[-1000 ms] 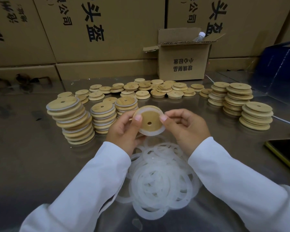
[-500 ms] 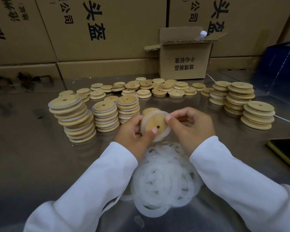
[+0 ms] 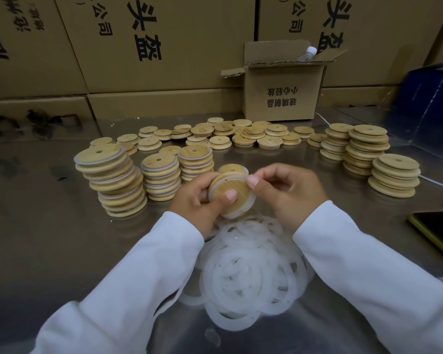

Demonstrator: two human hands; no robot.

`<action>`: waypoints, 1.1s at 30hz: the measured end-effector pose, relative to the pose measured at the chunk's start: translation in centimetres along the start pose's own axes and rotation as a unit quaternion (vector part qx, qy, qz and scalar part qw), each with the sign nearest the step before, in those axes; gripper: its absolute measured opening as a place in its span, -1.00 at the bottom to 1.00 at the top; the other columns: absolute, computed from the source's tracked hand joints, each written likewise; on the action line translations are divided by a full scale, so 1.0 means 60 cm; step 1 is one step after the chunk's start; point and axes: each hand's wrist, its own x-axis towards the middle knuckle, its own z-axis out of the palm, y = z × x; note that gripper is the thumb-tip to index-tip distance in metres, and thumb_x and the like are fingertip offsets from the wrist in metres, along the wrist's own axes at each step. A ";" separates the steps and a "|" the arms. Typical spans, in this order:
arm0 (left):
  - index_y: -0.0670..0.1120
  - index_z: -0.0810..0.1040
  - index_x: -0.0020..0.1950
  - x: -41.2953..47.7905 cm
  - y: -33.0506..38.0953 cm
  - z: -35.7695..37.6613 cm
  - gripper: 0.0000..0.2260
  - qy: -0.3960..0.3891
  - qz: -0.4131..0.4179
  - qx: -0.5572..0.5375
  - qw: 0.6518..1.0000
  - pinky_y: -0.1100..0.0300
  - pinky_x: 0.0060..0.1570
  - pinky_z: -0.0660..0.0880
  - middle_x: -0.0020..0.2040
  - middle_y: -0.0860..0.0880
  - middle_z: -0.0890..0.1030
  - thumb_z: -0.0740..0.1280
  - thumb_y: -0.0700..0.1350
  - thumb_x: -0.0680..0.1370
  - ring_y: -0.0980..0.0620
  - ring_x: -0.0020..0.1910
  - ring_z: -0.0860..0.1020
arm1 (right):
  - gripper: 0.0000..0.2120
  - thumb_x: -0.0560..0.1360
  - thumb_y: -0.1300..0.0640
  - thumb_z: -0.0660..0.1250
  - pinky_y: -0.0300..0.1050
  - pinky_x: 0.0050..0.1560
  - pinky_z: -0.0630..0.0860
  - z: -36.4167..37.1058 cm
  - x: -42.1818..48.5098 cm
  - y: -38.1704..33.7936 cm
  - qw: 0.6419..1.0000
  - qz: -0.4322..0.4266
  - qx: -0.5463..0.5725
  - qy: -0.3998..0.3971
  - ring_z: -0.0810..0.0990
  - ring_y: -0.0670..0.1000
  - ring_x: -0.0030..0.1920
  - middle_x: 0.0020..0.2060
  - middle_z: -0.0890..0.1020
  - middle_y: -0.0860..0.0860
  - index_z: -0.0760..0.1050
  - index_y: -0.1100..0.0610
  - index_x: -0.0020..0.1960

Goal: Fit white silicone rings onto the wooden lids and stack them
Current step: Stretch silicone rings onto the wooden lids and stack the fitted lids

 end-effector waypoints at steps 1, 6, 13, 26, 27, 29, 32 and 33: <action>0.00 0.58 -0.01 0.001 0.001 -0.001 -0.80 -0.003 -0.001 -0.008 1.000 0.03 -0.20 0.59 -0.18 -0.08 0.66 0.44 -0.20 0.41 -0.12 -0.15 0.62 | -0.87 0.41 0.17 0.42 -0.43 -0.29 0.46 -0.003 0.001 -0.002 1.000 0.001 -0.003 -0.007 0.53 -0.23 -0.37 -0.38 0.60 -0.11 0.57 0.05 -0.31; 0.00 0.58 -0.02 0.001 0.013 -0.005 -0.77 -0.029 -0.005 -0.058 0.998 0.19 -0.38 0.57 -0.24 0.00 0.67 0.47 -0.10 0.35 0.05 -0.24 0.64 | -0.89 0.41 0.12 0.41 -0.41 -0.22 0.48 -0.013 0.006 -0.013 1.000 0.000 -0.018 -0.026 0.54 -0.23 -0.31 -0.34 0.63 -0.12 0.58 0.01 -0.28; -0.09 0.56 0.05 -0.003 0.018 -0.004 -0.68 -0.034 -0.028 -0.120 0.992 0.25 -0.36 0.54 -0.22 -0.03 0.68 0.35 -0.12 0.30 0.05 -0.22 0.65 | -0.88 0.41 0.12 0.42 -0.48 -0.30 0.43 -0.015 0.003 -0.017 0.999 -0.022 -0.034 -0.012 0.54 -0.26 -0.34 -0.39 0.62 -0.14 0.58 -0.01 -0.30; -0.09 0.57 -0.09 -0.003 0.003 0.007 -0.91 0.050 -0.036 -0.114 0.992 0.10 -0.32 0.61 -0.26 -0.05 0.68 0.37 -0.24 0.44 -0.03 -0.22 0.66 | -0.95 0.38 0.08 0.43 -0.34 -0.14 0.52 0.004 -0.015 0.006 0.994 -0.057 -0.068 0.061 0.59 -0.22 -0.23 -0.33 0.64 -0.16 0.57 0.00 -0.25; -0.09 0.57 -0.09 -0.003 0.003 0.009 -0.90 0.051 -0.033 -0.105 0.993 0.07 -0.30 0.61 -0.26 -0.04 0.68 0.36 -0.25 0.44 -0.04 -0.21 0.66 | -0.94 0.39 0.09 0.41 -0.35 -0.15 0.52 0.004 -0.016 0.006 0.992 -0.067 -0.087 0.065 0.58 -0.23 -0.23 -0.34 0.63 -0.18 0.56 0.00 -0.25; -0.07 0.58 -0.11 -0.002 0.002 0.012 -0.89 0.049 -0.027 -0.077 0.995 0.00 -0.20 0.61 -0.25 -0.03 0.68 0.37 -0.26 0.44 -0.06 -0.19 0.64 | -0.92 0.41 0.10 0.39 -0.38 -0.18 0.50 0.004 -0.017 0.007 0.988 -0.079 -0.114 0.067 0.57 -0.24 -0.22 -0.35 0.60 -0.20 0.54 -0.01 -0.26; -0.01 0.60 -0.15 -0.002 0.000 0.011 -0.88 0.045 -0.016 -0.043 0.998 0.02 -0.12 0.57 -0.27 -0.04 0.67 0.36 -0.24 0.45 -0.08 -0.19 0.63 | -0.86 0.42 0.11 0.39 -0.42 -0.20 0.45 0.005 -0.017 0.008 0.985 -0.087 -0.142 0.054 0.55 -0.26 -0.20 -0.38 0.57 -0.23 0.50 -0.03 -0.29; -0.01 0.60 -0.15 -0.002 0.000 0.009 -0.87 0.045 -0.014 -0.038 0.998 -0.01 -0.09 0.57 -0.25 -0.06 0.67 0.36 -0.24 0.46 -0.11 -0.17 0.63 | -0.84 0.42 0.12 0.39 -0.41 -0.19 0.46 0.005 -0.016 0.008 0.985 -0.083 -0.144 0.045 0.55 -0.25 -0.20 -0.38 0.57 -0.23 0.50 -0.04 -0.30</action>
